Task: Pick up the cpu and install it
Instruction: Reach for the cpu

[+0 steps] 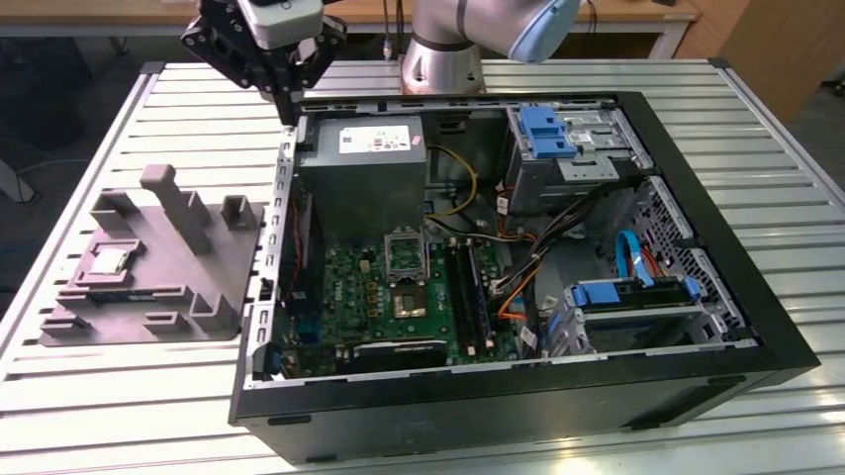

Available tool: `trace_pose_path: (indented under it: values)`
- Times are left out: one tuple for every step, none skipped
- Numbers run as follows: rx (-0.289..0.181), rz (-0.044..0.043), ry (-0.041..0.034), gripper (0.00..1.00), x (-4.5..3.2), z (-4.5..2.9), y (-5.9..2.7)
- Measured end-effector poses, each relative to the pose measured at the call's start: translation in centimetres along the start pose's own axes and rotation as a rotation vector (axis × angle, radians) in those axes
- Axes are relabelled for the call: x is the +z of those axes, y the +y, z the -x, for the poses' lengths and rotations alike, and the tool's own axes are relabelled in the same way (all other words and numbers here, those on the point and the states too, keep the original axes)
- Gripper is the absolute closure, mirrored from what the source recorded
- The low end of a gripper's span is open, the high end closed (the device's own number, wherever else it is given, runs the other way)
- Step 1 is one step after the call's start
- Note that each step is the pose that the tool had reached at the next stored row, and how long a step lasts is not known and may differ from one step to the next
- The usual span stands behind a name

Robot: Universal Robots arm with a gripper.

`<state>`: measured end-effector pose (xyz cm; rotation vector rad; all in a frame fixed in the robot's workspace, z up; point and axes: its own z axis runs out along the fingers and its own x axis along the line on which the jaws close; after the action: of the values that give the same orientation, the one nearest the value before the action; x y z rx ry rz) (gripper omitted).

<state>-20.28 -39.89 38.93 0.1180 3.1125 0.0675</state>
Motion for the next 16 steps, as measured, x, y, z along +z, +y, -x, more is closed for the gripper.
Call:
trace_pose_path:
  values:
    - [0.0, 0.0, 0.0, 0.89, 0.0, -0.03, 0.0]
    - [0.0, 0.0, 0.0, 0.89, 0.0, -0.05, 0.0]
    - [0.0, 0.0001, -0.0001, 0.89, 0.01, -0.07, -0.01]
    - [0.0, 0.0001, -0.0001, 0.89, 0.01, -0.09, -0.01]
    - [0.0, 0.0, 0.0, 0.89, 0.01, -0.12, -0.01]
    - [0.0, 0.0, 0.0, 0.89, 0.01, -0.13, -0.01]
    - [0.0, 0.0, 0.0, 0.89, 0.01, -0.15, -0.01]
    - [0.0, 0.0, 0.0, 0.89, 0.01, -0.17, -0.01]
    - [0.0, 0.0, 0.0, 0.89, 0.01, -0.19, -0.02]
    - [0.0, 0.0001, 0.0, 0.89, 0.02, -0.21, -0.02]
    - [0.0, 0.0, 0.0, 0.89, 0.01, -0.23, -0.02]
    - [0.0, 0.0, 0.0, 0.89, 0.02, -0.24, -0.02]
    - [0.0, 0.0, 0.0, 0.89, 0.02, -0.25, -0.02]
    - [0.0, 0.0001, 0.0, 0.89, 0.02, -0.28, -0.02]
    - [0.0, 0.0, -0.0001, 0.89, 0.02, -0.29, -0.02]
    - [0.0, 0.0, 0.0, 0.89, 0.02, -0.31, -0.03]
